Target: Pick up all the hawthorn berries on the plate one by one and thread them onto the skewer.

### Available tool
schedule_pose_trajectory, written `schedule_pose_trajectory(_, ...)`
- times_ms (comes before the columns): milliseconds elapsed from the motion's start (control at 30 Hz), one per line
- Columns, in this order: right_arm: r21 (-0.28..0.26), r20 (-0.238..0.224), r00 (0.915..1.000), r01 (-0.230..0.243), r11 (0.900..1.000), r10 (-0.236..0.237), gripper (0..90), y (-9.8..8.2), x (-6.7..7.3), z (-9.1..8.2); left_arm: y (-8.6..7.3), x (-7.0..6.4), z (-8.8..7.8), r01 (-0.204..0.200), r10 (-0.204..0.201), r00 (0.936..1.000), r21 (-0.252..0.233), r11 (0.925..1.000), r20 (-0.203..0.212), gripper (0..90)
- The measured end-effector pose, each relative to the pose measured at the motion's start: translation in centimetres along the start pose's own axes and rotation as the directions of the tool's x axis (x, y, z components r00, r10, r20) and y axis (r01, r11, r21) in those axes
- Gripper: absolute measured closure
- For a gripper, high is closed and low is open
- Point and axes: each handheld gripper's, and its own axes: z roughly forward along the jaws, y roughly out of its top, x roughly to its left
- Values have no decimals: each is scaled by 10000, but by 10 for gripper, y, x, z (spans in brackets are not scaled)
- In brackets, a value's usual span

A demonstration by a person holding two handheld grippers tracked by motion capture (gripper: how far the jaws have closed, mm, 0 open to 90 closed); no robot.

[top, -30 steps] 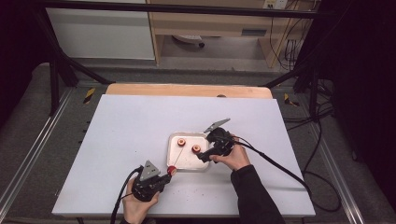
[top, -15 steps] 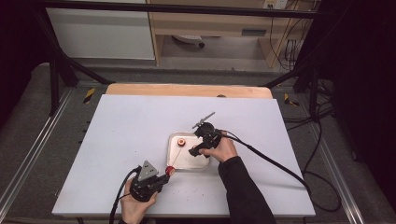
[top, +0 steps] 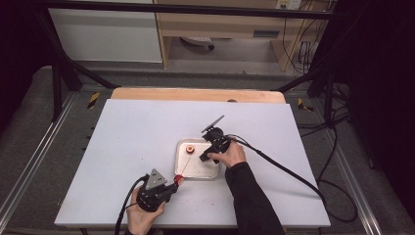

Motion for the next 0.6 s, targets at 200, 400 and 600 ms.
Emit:
schedule_pose_trajectory(200,49,-87,9996,-257,9997,257,516,0,-1,5,0,0,0,20,-20,10000,22,10000,9,882)
schedule_pose_trajectory(400,38,-165,9984,-535,9986,536,588,0,-1,6,0,0,1,-8,8,10000,41,10000,22,882)
schedule_pose_trajectory(600,12,-180,9968,-777,9970,778,603,0,-1,6,0,0,0,11,-11,10000,16,10000,7,882)
